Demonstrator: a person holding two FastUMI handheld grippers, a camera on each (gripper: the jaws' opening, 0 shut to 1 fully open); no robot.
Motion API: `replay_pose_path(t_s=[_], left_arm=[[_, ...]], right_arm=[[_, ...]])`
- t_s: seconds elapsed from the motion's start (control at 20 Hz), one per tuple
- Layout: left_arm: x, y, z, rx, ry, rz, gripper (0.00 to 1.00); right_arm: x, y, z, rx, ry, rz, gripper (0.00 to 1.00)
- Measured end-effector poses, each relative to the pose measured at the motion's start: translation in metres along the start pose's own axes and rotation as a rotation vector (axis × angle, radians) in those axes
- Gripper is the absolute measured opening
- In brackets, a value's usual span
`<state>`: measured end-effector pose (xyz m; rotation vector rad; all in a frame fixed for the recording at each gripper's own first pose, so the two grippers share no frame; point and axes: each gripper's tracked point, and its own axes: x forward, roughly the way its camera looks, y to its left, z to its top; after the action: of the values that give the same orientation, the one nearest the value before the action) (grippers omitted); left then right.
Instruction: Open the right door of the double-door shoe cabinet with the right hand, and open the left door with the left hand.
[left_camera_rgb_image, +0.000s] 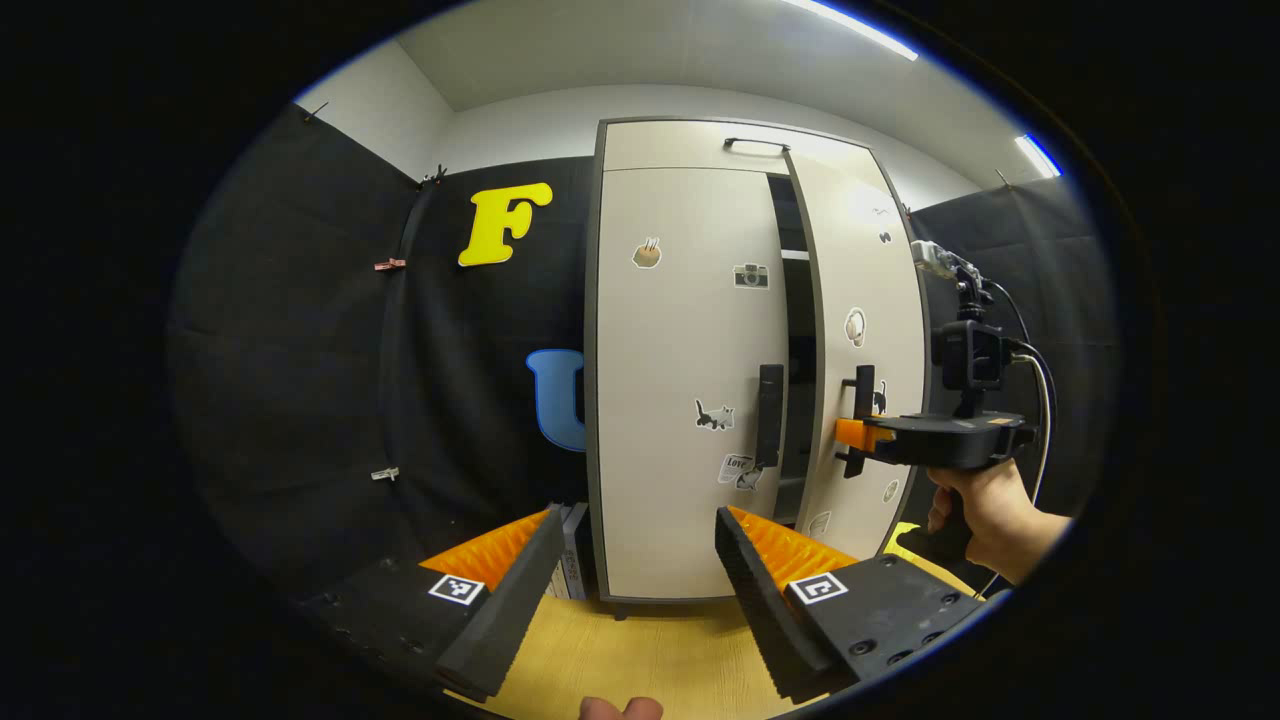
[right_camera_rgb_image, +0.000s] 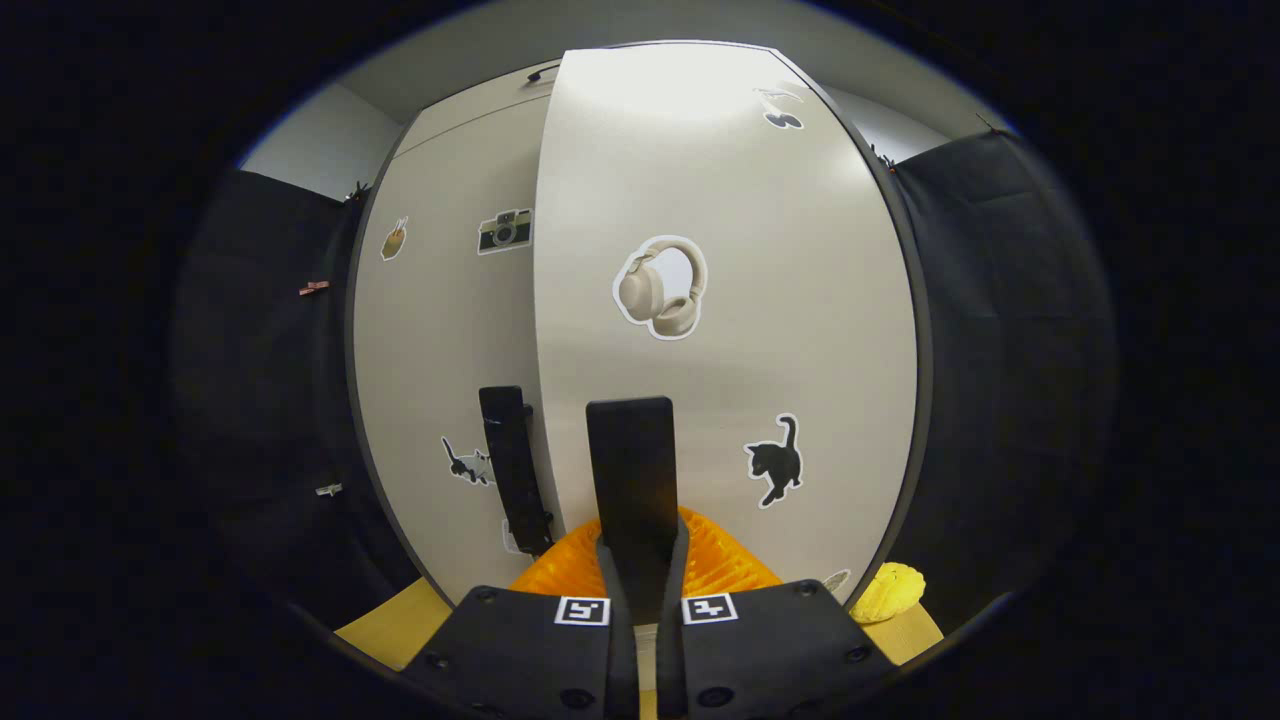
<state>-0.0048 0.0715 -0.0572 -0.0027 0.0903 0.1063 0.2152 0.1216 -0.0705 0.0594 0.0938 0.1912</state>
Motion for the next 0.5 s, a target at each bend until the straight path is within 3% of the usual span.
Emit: replay_pose_path(t_s=[0.5], left_arm=[[-0.020,-0.019,0.003,0.007,0.002,0.011,0.95]], right_arm=[[-0.023,-0.012,0.004,0.042,-0.009,0.036,0.11]])
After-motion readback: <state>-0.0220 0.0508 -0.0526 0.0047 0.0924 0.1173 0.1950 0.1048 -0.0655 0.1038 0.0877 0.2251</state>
